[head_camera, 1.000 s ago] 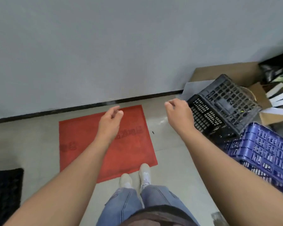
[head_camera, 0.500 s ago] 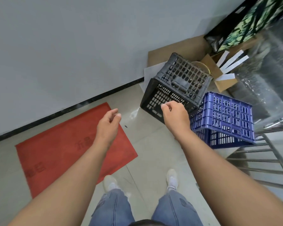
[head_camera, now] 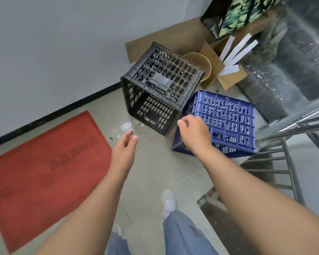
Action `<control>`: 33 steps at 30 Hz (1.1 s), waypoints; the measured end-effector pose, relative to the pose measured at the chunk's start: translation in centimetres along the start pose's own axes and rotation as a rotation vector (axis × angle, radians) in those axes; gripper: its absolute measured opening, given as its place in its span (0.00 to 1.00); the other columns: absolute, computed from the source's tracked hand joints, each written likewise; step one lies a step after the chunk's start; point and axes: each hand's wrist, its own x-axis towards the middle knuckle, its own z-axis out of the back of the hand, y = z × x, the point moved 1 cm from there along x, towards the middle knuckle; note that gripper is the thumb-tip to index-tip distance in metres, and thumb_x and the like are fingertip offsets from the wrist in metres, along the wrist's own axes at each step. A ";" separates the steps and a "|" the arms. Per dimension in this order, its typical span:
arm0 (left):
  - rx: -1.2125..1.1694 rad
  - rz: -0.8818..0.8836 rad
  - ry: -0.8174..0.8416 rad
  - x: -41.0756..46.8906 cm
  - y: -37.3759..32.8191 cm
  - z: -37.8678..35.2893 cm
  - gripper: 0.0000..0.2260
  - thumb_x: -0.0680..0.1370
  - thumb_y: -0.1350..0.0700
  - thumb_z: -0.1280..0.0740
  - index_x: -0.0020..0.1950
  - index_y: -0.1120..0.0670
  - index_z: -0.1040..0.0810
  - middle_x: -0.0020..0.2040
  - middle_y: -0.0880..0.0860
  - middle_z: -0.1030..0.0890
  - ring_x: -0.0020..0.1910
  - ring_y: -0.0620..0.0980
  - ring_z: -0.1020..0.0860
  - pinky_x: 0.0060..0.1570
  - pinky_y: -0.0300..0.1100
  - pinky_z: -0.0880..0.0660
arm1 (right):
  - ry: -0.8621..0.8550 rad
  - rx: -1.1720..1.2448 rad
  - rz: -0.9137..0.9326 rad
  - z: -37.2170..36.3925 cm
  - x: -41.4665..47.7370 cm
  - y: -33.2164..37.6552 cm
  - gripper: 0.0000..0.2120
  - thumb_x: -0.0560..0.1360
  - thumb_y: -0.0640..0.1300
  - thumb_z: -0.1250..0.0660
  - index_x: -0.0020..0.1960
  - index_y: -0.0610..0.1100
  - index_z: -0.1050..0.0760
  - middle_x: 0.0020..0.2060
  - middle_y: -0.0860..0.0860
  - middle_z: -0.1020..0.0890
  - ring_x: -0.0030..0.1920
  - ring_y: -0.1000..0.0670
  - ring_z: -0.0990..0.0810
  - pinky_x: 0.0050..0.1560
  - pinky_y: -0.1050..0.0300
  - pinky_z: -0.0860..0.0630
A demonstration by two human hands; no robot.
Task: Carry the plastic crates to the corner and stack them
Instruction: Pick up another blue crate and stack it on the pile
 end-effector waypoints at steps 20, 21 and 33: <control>0.037 0.112 0.117 4.8 9.4 -16.0 0.16 0.81 0.53 0.38 0.69 0.49 0.27 0.60 0.52 0.22 0.60 0.50 0.23 0.58 0.45 0.27 | 0.075 -0.248 -0.191 -0.3 9.8 -23.1 0.23 0.79 0.55 0.41 0.70 0.46 0.33 0.64 0.43 0.29 0.61 0.41 0.27 0.54 0.47 0.29; 0.027 0.127 0.111 4.9 10.3 -16.2 0.16 0.81 0.54 0.38 0.69 0.50 0.27 0.60 0.52 0.22 0.59 0.50 0.23 0.56 0.44 0.27 | 0.111 -0.286 -0.170 -0.7 10.3 -23.9 0.26 0.78 0.56 0.40 0.72 0.47 0.35 0.66 0.43 0.29 0.63 0.41 0.28 0.58 0.46 0.29; -0.038 0.234 0.059 7.6 19.1 -16.7 0.15 0.80 0.54 0.37 0.67 0.49 0.25 0.57 0.51 0.21 0.56 0.49 0.22 0.53 0.44 0.26 | 0.164 -0.678 0.031 -6.0 14.2 -27.5 0.32 0.75 0.65 0.41 0.72 0.49 0.38 0.63 0.42 0.28 0.66 0.40 0.32 0.66 0.46 0.38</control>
